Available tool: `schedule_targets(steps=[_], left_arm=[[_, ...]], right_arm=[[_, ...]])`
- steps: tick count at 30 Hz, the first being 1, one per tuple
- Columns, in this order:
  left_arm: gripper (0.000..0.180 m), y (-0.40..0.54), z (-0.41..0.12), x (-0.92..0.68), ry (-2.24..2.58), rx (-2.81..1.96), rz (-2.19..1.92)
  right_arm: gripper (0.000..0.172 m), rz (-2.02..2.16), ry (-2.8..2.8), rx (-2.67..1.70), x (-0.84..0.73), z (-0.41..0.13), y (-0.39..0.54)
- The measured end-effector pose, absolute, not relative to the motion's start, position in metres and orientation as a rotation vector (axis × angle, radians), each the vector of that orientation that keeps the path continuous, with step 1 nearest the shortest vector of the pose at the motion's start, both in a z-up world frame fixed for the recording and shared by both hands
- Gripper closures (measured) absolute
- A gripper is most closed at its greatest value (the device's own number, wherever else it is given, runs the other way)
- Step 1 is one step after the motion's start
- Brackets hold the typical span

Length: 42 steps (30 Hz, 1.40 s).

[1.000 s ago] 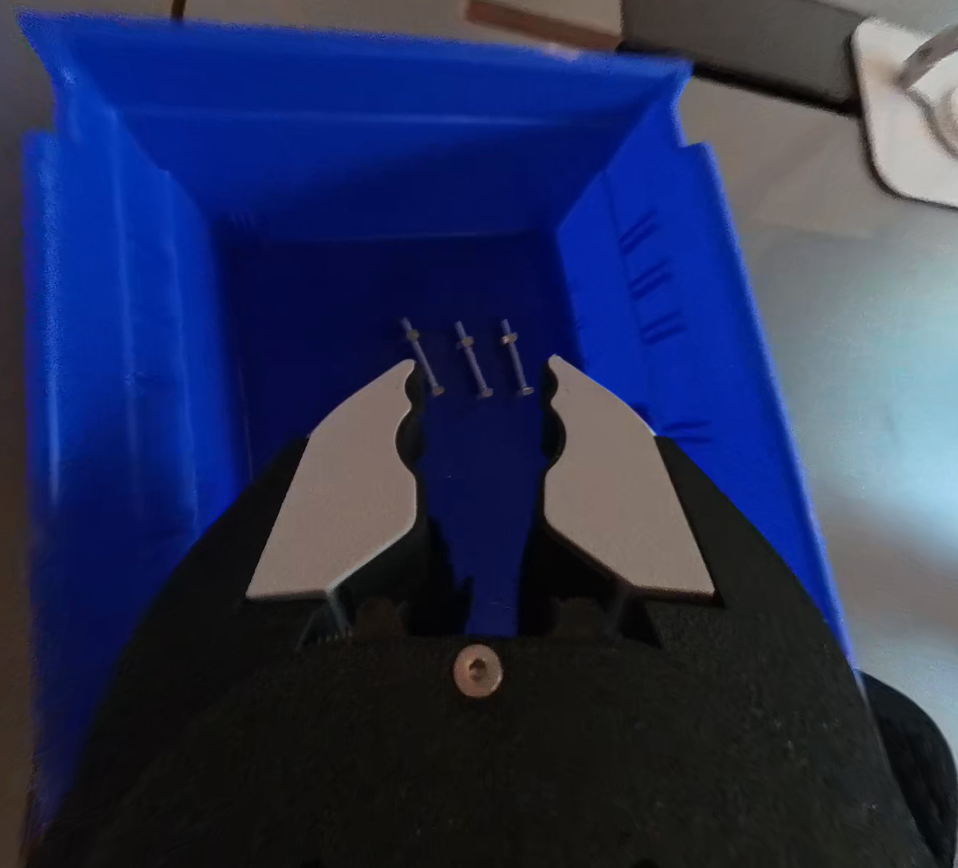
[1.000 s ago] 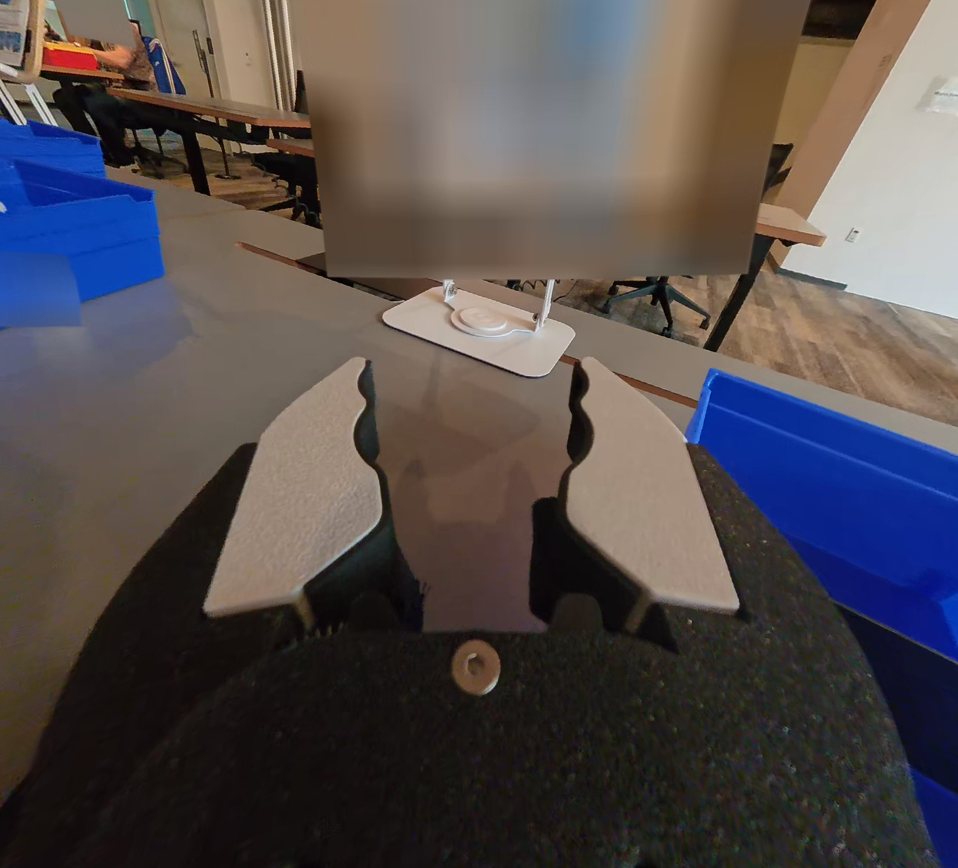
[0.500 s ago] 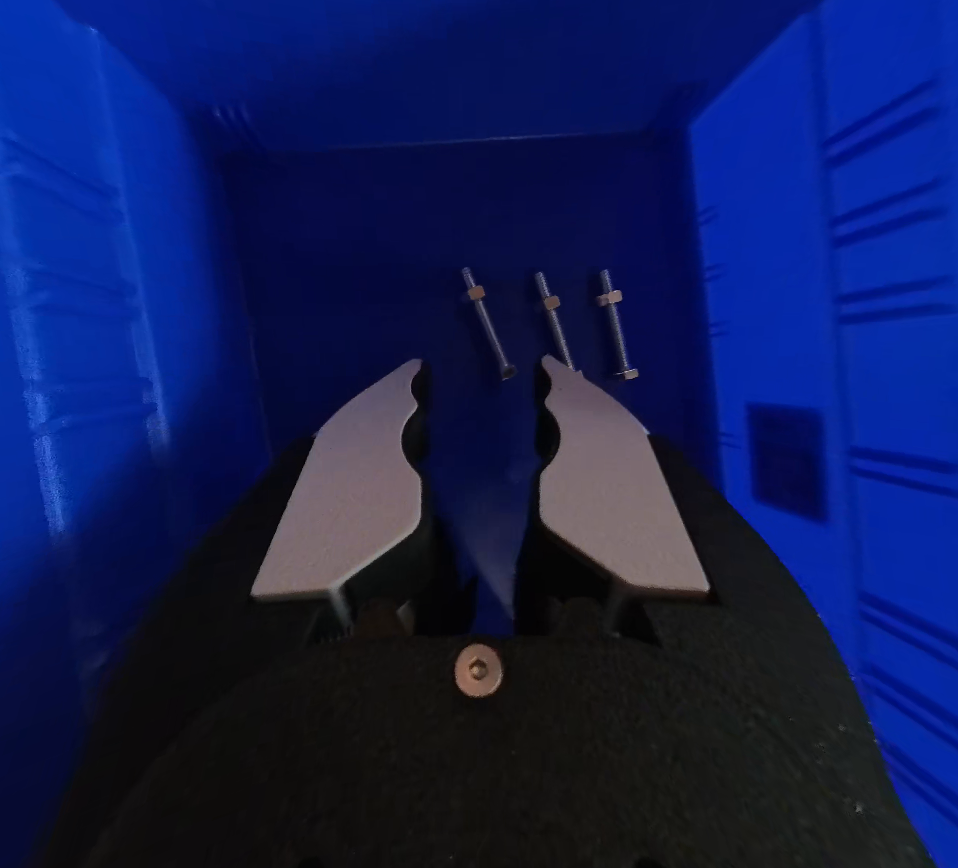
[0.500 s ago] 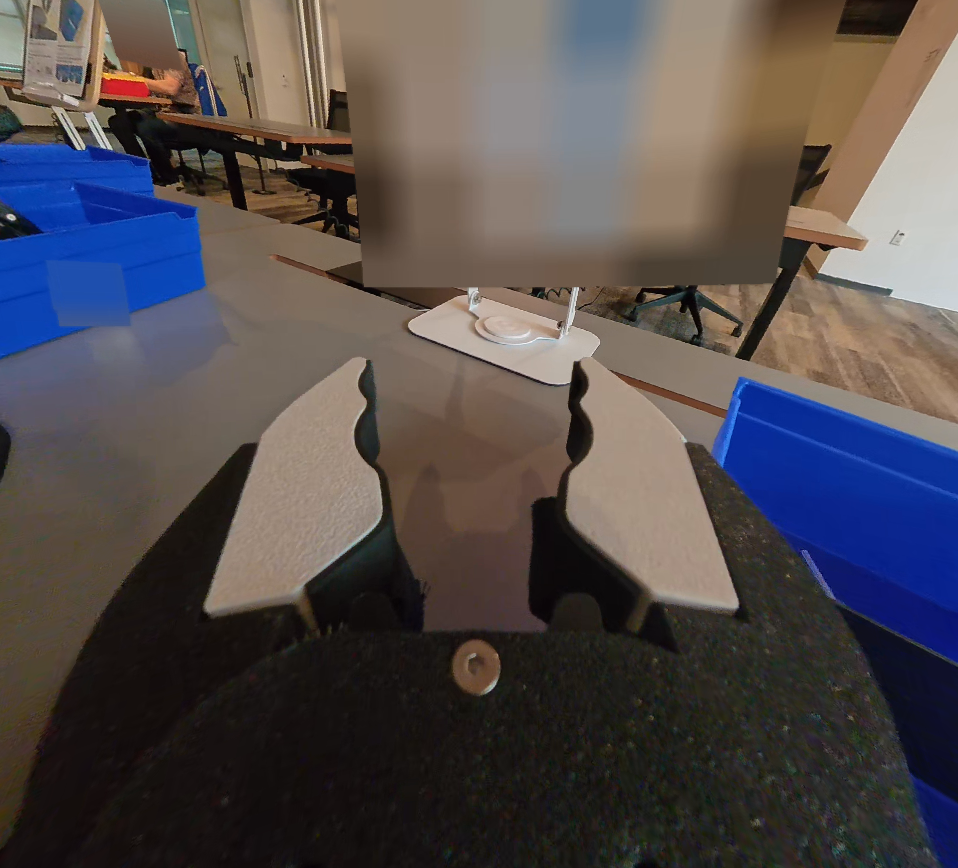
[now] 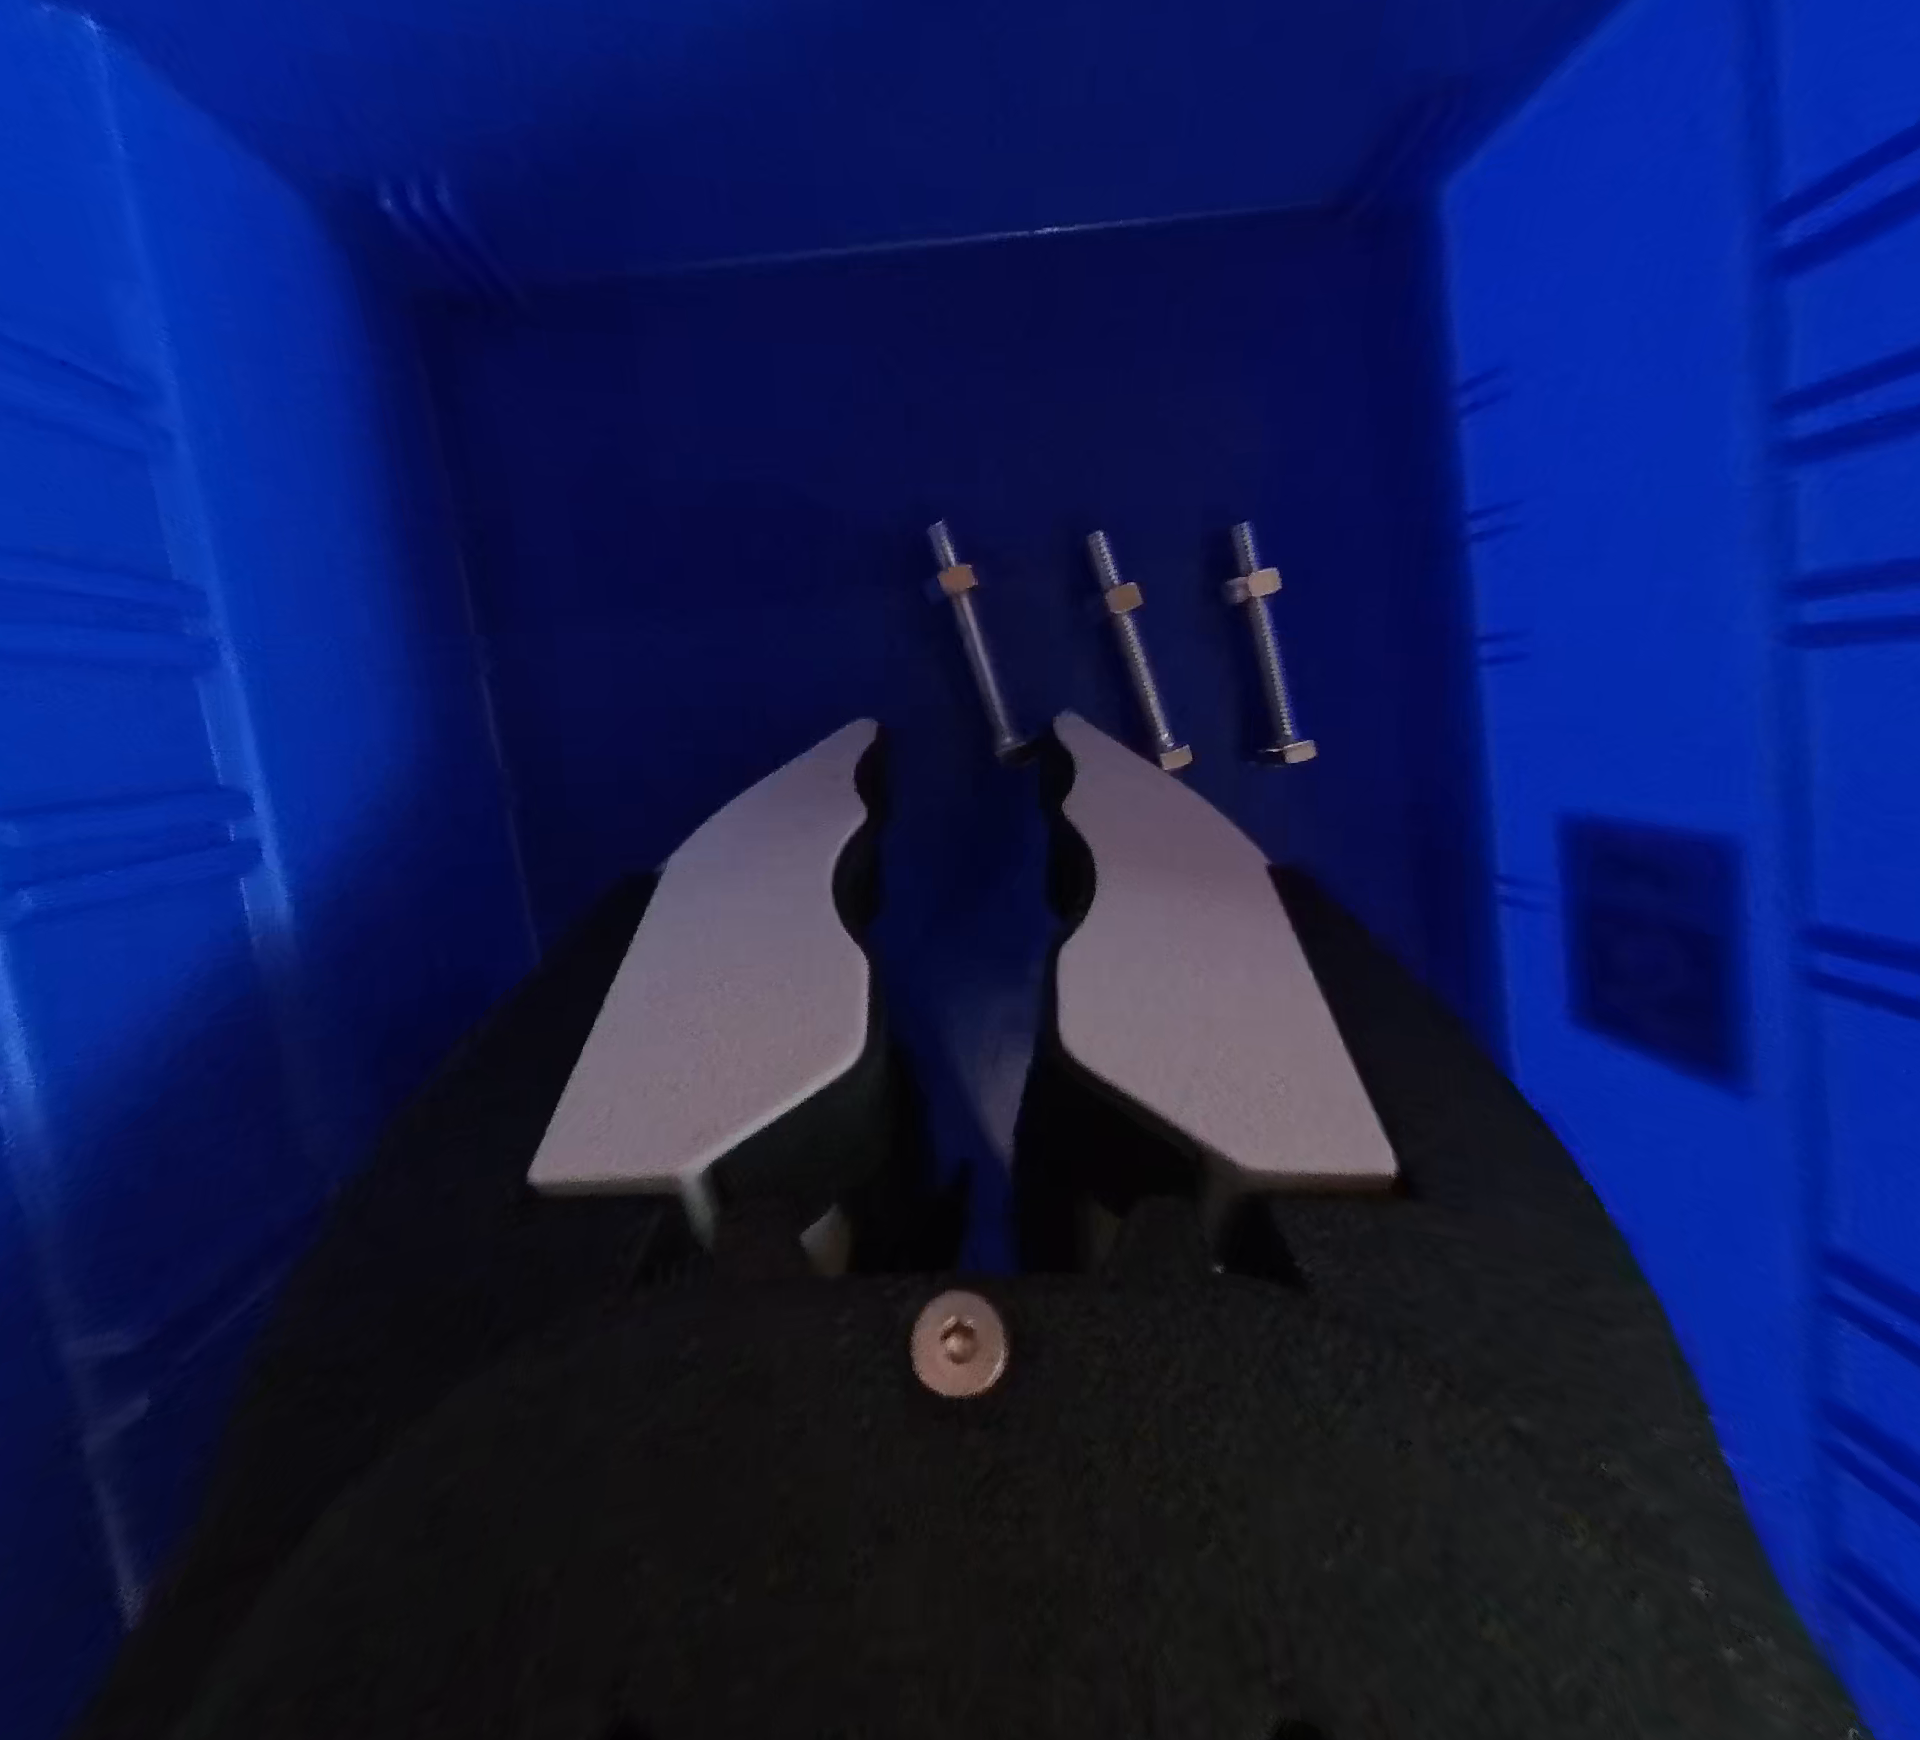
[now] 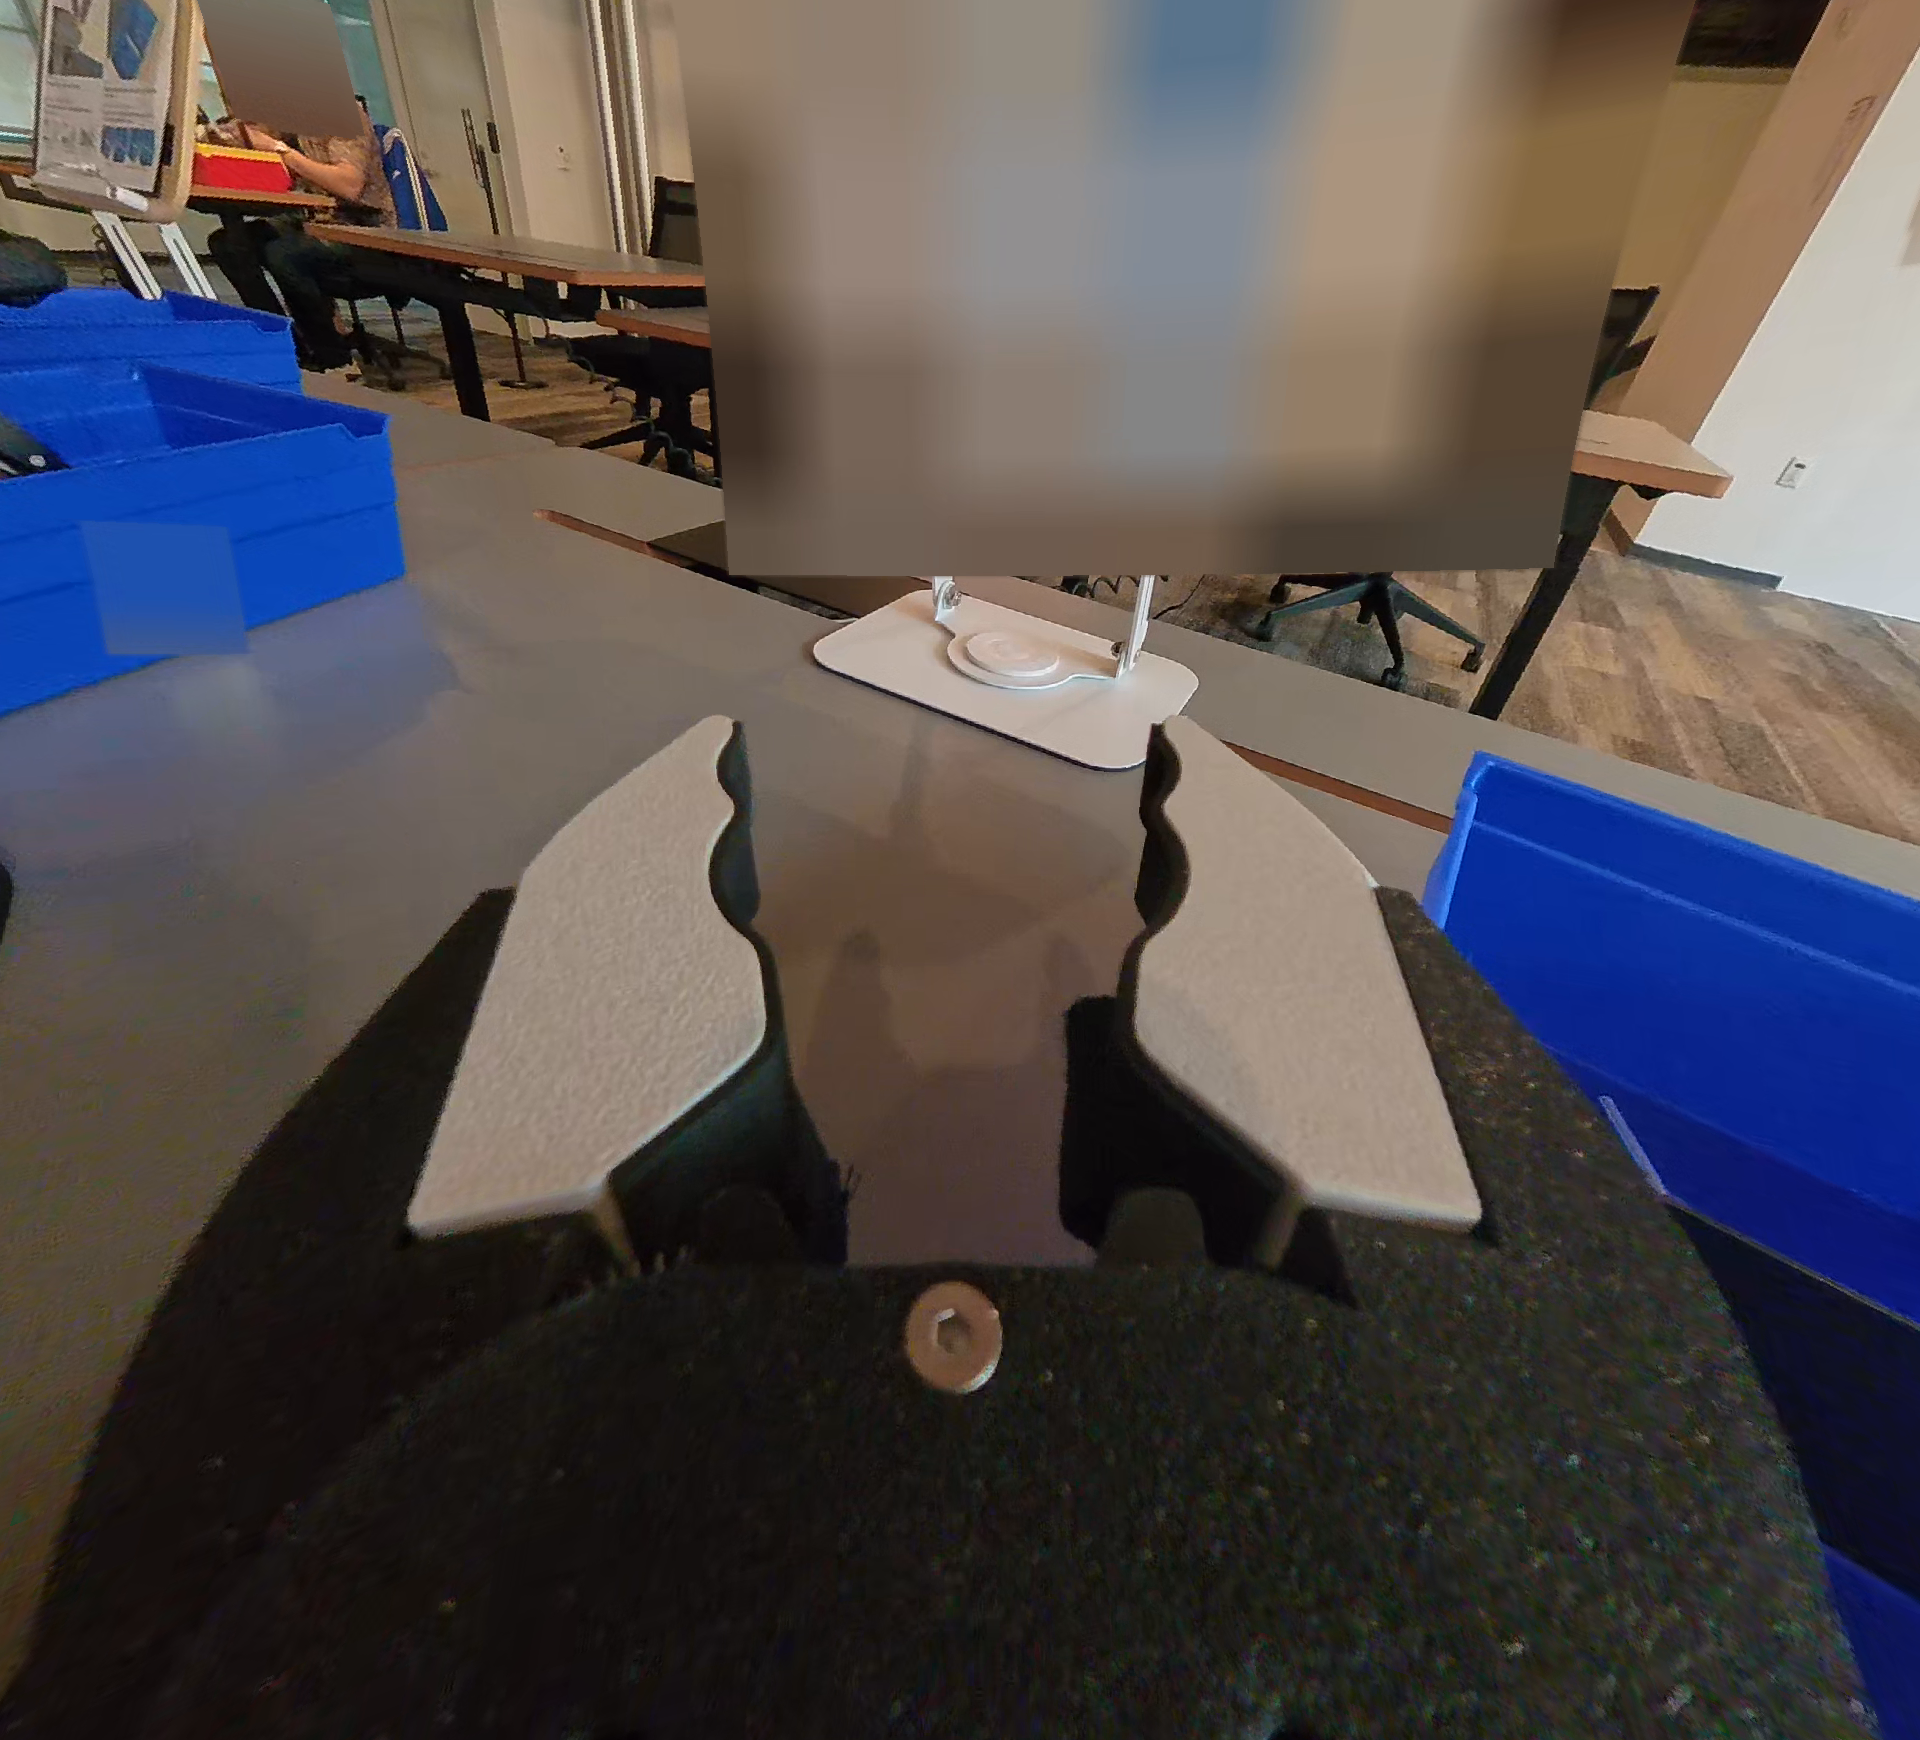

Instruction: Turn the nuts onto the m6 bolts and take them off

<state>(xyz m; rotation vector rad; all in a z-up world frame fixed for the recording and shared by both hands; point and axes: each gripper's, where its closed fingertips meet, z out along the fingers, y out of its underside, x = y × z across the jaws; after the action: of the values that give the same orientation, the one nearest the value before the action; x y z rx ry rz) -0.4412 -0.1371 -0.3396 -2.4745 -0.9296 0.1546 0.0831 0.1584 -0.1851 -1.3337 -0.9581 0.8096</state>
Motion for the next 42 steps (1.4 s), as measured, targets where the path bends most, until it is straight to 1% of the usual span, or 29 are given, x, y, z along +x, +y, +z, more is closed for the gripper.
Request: schedule_targets(steps=[5, 11, 14, 18, 22, 25, 28, 32, 35, 42], left_arm=[[0.169, -0.141, -0.341, -0.444, -0.913, -2.502, 0.217], [0.170, -0.142, -0.340, -0.444, -0.871, -2.504, 0.233], [0.170, -0.137, -0.330, -0.445, -0.836, -2.434, 0.245], [0.170, -0.127, -0.298, -0.438, -0.732, -2.295, 0.250], [0.171, -0.111, -0.250, -0.421, -0.599, -2.097, 0.219], [0.171, -0.096, -0.210, -0.389, -0.472, -1.954, 0.131], [0.170, -0.078, -0.183, -0.343, -0.308, -1.888, 0.037], [0.171, -0.056, -0.156, -0.276, -0.094, -1.812, -0.060], [0.171, -0.042, -0.142, -0.219, 0.050, -1.750, -0.153], [0.171, -0.031, -0.129, -0.095, 0.312, -1.619, -0.410]], right_arm=[[0.100, 0.812, -0.950, -1.334, 0.084, -0.184, 0.159], [0.100, 0.811, -0.949, -1.335, 0.085, -0.184, 0.159], [0.100, 0.811, -0.954, -1.336, 0.084, -0.185, 0.159], [0.100, 0.801, -0.972, -1.341, 0.082, -0.188, 0.159], [0.101, 0.796, -0.995, -1.339, 0.079, -0.191, 0.157], [0.102, 0.794, -1.022, -1.335, 0.074, -0.193, 0.154], [0.104, 0.794, -1.061, -1.330, 0.067, -0.195, 0.149], [0.105, 0.804, -1.151, -1.302, 0.056, -0.191, 0.132], [0.108, 0.888, -1.245, -1.244, 0.044, -0.180, 0.105], [0.116, 1.327, -1.375, -1.077, 0.018, -0.133, 0.029]])
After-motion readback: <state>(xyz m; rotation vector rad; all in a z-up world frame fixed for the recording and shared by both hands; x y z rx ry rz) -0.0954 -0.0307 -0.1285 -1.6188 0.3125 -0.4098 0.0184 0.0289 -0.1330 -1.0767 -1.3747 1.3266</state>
